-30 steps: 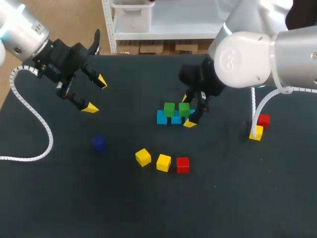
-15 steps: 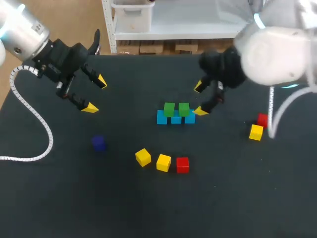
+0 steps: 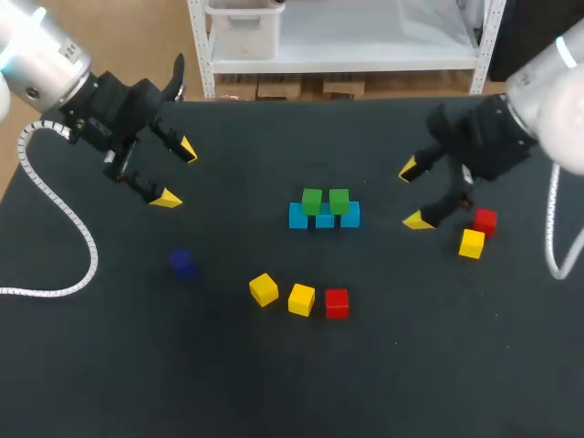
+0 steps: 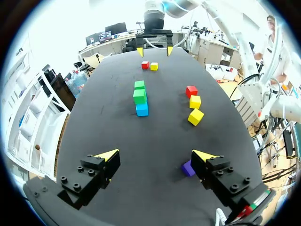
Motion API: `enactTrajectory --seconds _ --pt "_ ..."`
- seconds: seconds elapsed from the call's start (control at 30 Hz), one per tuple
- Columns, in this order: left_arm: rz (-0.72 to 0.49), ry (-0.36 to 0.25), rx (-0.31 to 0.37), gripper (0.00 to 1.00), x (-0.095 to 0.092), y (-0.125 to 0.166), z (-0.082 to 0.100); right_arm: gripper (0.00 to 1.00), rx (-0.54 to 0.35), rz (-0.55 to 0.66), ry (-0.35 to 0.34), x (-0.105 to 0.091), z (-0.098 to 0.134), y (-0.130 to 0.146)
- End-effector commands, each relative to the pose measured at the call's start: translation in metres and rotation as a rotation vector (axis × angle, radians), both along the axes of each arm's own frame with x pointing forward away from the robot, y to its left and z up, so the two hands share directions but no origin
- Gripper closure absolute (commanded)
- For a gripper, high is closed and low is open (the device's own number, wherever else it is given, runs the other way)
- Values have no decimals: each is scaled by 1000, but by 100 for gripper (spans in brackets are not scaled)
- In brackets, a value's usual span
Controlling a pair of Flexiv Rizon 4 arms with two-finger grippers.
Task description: Place the blue cubes, place green cubes on the blue cubes, place the yellow cubes on the green cubes, then place the red cubes on the yellow cubes, and place purple cube on the red cubes.
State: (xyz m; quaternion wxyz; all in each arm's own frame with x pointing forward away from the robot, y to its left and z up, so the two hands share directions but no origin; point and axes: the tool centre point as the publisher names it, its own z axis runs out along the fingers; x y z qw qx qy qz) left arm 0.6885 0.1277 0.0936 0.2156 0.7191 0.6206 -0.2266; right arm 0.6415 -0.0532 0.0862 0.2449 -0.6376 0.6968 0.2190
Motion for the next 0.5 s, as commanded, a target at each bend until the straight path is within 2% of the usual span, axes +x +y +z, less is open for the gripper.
enactTrajectory --seconds 0.03,0.2,0.33,0.5 --pt "-4 -1 -3 0 1 1 -1 0 2 -28 -17 -17 2 -14" --pt "-4 -1 -3 0 1 1 -1 0 9 -65 -8 -25 0 -28" --pt "-4 -1 -3 0 1 1 -1 0 85 -110 -13 -30 1 -40" --pt "-4 -1 -3 0 1 1 -1 0 119 -81 -7 -36 1 -49"
